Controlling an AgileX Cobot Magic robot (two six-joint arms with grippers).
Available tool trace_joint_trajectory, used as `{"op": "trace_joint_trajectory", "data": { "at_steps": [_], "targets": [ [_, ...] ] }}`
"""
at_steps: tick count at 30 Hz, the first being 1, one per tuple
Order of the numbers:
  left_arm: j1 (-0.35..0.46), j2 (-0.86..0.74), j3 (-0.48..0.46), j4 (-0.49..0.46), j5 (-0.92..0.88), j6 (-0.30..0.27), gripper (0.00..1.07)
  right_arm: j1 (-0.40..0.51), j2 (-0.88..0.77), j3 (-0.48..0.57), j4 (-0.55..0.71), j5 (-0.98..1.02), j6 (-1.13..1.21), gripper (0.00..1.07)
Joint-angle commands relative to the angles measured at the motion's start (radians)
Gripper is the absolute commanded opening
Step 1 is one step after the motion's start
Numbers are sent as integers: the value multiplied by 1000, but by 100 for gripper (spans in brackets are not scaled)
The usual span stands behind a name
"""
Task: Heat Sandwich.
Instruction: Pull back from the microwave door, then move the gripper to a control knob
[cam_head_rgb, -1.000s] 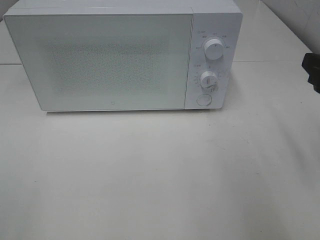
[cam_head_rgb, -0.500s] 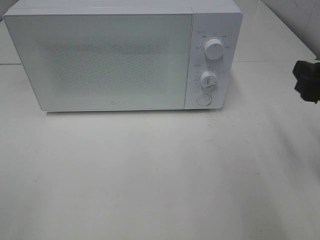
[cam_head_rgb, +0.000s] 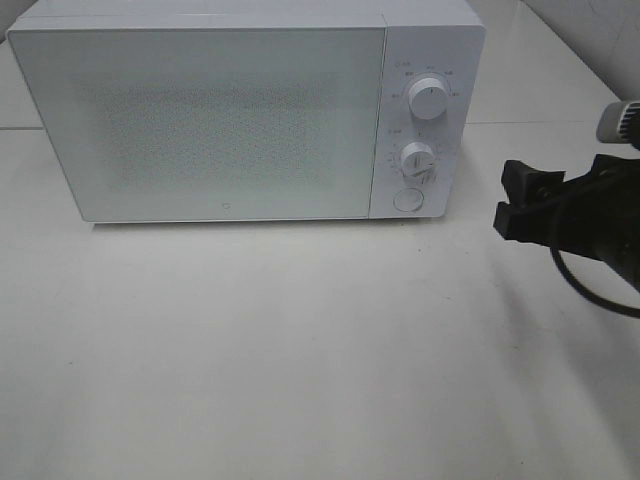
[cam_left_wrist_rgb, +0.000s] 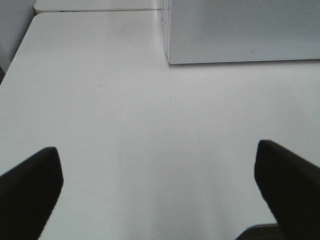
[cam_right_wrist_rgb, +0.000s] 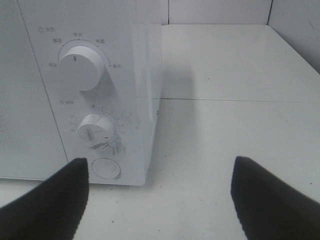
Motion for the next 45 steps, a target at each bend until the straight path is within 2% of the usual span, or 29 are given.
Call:
{"op": "trace_joint_trajectory", "data": {
  "at_steps": [1, 7, 12, 45],
  "targets": [
    [1, -20, 1, -2, -10, -5, 100, 45, 29, 1, 29, -63, -17, 76],
    [1, -20, 1, -2, -10, -5, 100, 148, 129, -19, 163, -137, -17, 76],
    [1, -20, 1, -2, -10, -5, 100, 176, 195, -69, 209, -141, -41, 76],
    [1, -20, 1, -2, -10, -5, 100, 161, 517, -398, 199, -107, -9, 77]
  ]
}}
